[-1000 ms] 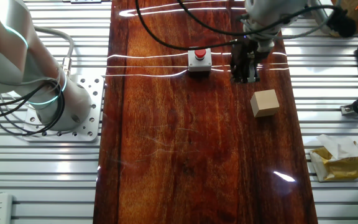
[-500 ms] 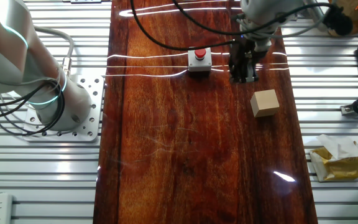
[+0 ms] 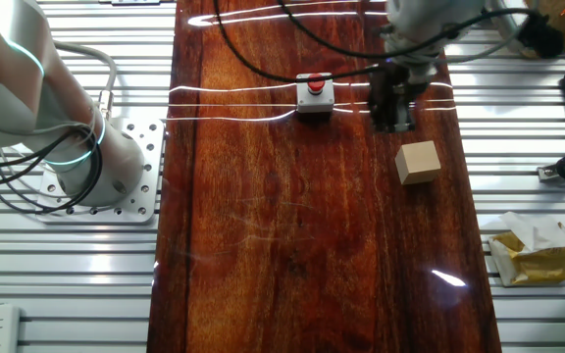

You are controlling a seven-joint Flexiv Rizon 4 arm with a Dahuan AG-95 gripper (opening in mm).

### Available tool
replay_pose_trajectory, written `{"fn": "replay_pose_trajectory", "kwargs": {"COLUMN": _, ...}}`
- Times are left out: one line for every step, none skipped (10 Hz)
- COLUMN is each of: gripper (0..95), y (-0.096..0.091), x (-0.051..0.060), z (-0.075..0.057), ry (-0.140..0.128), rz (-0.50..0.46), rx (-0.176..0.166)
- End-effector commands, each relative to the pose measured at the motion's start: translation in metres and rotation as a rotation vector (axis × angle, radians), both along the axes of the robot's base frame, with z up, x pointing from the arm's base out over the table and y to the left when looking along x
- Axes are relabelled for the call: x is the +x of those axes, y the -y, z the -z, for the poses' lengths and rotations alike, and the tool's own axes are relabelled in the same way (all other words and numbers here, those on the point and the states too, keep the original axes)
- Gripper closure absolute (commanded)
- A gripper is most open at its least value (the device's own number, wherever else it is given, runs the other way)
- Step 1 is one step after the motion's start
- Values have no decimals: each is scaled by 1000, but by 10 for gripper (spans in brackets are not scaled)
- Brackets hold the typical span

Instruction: Use the gripper to push the small block from left to right

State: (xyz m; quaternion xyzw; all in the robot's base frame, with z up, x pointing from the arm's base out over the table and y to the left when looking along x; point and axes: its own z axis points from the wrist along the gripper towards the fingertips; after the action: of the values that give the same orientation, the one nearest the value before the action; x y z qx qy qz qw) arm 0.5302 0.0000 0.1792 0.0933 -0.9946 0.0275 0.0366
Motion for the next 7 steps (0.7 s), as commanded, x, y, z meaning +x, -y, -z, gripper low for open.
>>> {"fn": "replay_pose_trajectory", "kwargs": {"gripper": 950, "y": 1, "x": 40, "z": 9, "ry": 11, "rz": -16, "rx": 2}}
{"fn": "replay_pose_trajectory", "kwargs": {"gripper": 950, "y": 2, "x": 54, "z": 14, "ry": 14, "rz": -18, "rx": 3}}
{"fn": "replay_pose_trajectory", "kwargs": {"gripper": 950, "y": 1, "x": 74, "z": 20, "ry": 20, "rz": -19, "rx": 1}}
{"fn": "replay_pose_trajectory", "kwargs": {"gripper": 950, "y": -1, "x": 91, "z": 26, "ry": 21, "rz": -20, "rx": 0}}
{"fn": "replay_pose_trajectory", "kwargs": {"gripper": 950, "y": -2, "x": 104, "z": 34, "ry": 24, "rz": -26, "rx": 1}}
{"fn": "replay_pose_trajectory", "kwargs": {"gripper": 950, "y": -3, "x": 120, "z": 45, "ry": 30, "rz": -32, "rx": 2}}
{"fn": "replay_pose_trajectory", "kwargs": {"gripper": 950, "y": -5, "x": 134, "z": 54, "ry": 34, "rz": -34, "rx": 2}}
